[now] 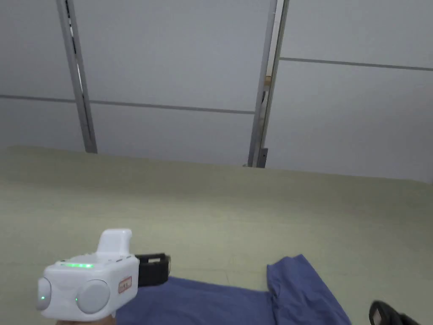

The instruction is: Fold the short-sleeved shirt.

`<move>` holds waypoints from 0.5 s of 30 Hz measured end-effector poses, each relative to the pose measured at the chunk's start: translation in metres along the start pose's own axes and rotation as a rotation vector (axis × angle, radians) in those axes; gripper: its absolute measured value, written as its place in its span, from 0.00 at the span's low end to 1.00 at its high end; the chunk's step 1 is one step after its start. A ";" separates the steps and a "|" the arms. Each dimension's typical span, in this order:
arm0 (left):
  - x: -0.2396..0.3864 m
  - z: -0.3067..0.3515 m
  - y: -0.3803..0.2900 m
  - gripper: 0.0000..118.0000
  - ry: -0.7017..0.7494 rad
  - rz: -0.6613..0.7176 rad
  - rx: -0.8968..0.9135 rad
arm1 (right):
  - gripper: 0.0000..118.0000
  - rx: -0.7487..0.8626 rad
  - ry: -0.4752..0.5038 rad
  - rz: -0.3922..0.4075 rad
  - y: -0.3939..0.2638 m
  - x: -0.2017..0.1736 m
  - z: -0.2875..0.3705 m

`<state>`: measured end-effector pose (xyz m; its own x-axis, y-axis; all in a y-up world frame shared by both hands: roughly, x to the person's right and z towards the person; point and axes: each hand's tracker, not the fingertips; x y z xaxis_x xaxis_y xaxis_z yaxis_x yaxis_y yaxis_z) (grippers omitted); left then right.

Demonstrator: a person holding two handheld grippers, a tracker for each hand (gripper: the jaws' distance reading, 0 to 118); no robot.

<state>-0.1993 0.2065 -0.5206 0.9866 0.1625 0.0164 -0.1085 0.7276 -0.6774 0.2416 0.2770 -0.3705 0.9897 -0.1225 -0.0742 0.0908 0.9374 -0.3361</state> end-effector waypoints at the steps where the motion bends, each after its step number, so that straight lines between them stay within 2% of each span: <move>1: -0.010 -0.027 0.008 1.00 0.054 0.052 0.020 | 0.01 -0.020 -0.010 -0.011 -0.004 0.003 -0.010; 4: -0.028 -0.089 -0.003 1.00 0.116 0.135 -0.128 | 0.01 -0.073 -0.034 -0.029 -0.019 0.016 -0.044; 9: -0.052 -0.157 -0.018 0.99 0.234 0.239 -0.193 | 0.01 -0.156 -0.061 -0.020 -0.043 0.029 -0.086; 10: -0.053 -0.166 -0.021 0.94 0.261 0.256 -0.234 | 0.01 -0.163 -0.071 -0.028 -0.047 0.032 -0.092; 11: -0.054 -0.174 -0.025 0.85 0.267 0.247 -0.259 | 0.01 -0.172 -0.075 -0.037 -0.050 0.025 -0.097; 14: -0.033 -0.173 -0.026 0.82 0.340 0.055 -0.185 | 0.02 -0.198 -0.083 -0.038 -0.060 0.027 -0.114; 15: -0.032 -0.170 -0.028 0.74 0.330 0.017 -0.164 | 0.02 -0.202 -0.094 -0.031 -0.065 0.025 -0.120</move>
<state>-0.2072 0.0681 -0.6270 0.9739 -0.0699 -0.2159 -0.1304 0.6061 -0.7846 0.2475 0.1739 -0.4630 0.9936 -0.1102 0.0236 0.1064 0.8480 -0.5192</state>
